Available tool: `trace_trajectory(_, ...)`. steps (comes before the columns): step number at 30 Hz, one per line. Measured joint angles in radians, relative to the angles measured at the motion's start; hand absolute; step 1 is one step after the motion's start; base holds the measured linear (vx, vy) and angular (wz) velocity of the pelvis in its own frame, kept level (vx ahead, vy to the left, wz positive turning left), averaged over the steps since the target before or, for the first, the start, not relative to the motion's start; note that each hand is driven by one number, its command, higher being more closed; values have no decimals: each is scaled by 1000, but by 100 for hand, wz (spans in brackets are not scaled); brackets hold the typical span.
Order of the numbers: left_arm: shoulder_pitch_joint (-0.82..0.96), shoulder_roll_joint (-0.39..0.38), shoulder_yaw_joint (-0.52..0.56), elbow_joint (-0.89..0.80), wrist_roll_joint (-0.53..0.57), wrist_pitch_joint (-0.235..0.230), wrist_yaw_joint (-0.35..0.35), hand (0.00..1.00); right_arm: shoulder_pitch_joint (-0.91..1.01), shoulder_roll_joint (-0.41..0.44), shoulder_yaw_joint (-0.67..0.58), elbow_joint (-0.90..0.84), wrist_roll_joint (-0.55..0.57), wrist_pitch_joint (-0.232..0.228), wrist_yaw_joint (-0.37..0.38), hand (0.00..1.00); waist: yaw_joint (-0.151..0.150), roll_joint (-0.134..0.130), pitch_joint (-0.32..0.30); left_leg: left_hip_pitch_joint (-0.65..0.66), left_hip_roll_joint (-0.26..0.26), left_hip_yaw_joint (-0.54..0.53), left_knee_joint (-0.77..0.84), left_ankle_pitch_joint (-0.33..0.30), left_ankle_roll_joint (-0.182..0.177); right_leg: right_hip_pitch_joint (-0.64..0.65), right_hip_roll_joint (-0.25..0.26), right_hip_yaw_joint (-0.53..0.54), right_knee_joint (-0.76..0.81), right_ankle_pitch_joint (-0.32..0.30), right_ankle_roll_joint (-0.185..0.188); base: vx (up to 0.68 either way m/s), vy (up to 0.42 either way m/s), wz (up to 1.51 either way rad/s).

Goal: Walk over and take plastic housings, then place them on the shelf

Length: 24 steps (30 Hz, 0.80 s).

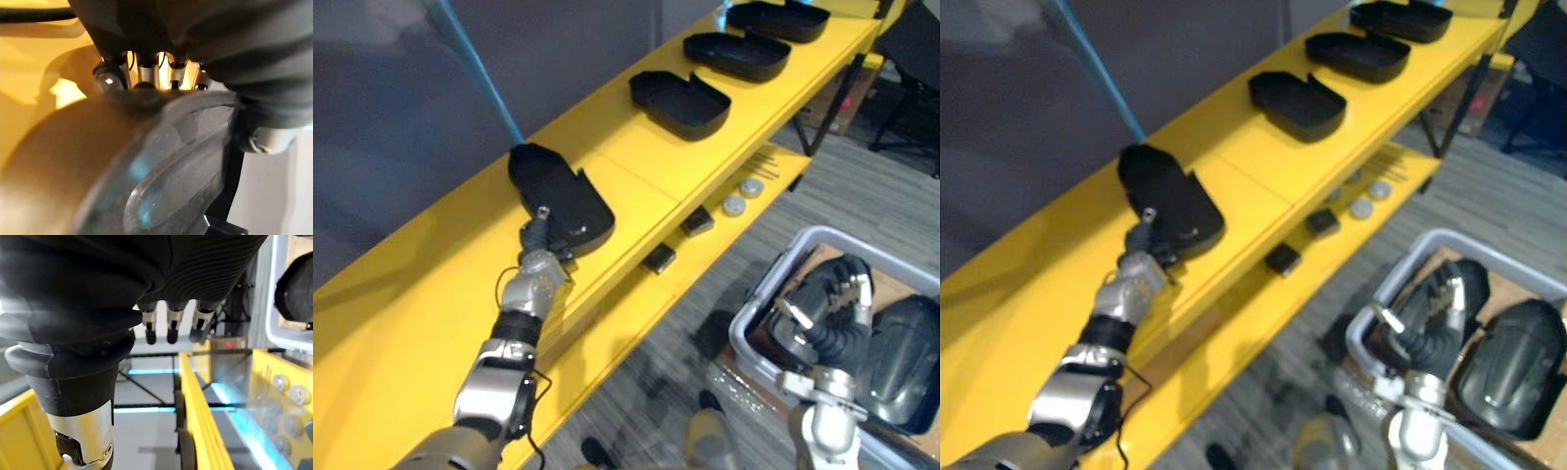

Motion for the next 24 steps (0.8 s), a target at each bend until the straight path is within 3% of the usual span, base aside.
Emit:
trace_trajectory(14,52,-7,-6,-24,-41,-5,-3,0,45,-18,31,0,0,-9,30,0,-11,-2,0,36,-7,-15,0,-8,2,51,-10,-9,-10,-5,7,1,1,2)
trace_trajectory(16,60,-12,-5,-23,-83,-28,-9,0,56,-17,37,0,1,-9,47,0,-12,-2,0,36,-7,-22,0,-8,2,63,-13,-20,-15,-5,9,-28,0,10)
trace_trajectory(19,89,-24,-2,-25,-198,-99,-11,0,64,-17,38,0,2,-14,60,0,-11,2,-13,38,-7,-23,-3,-8,2,65,-14,-24,-16,-5,9,-2,-1,4)
trace_trajectory(24,121,-56,2,-27,-234,-194,29,0,70,-19,72,-1,10,-21,74,0,-12,2,-26,55,-7,-24,0,-8,2,81,-14,-25,-14,-6,8,0,0,0)
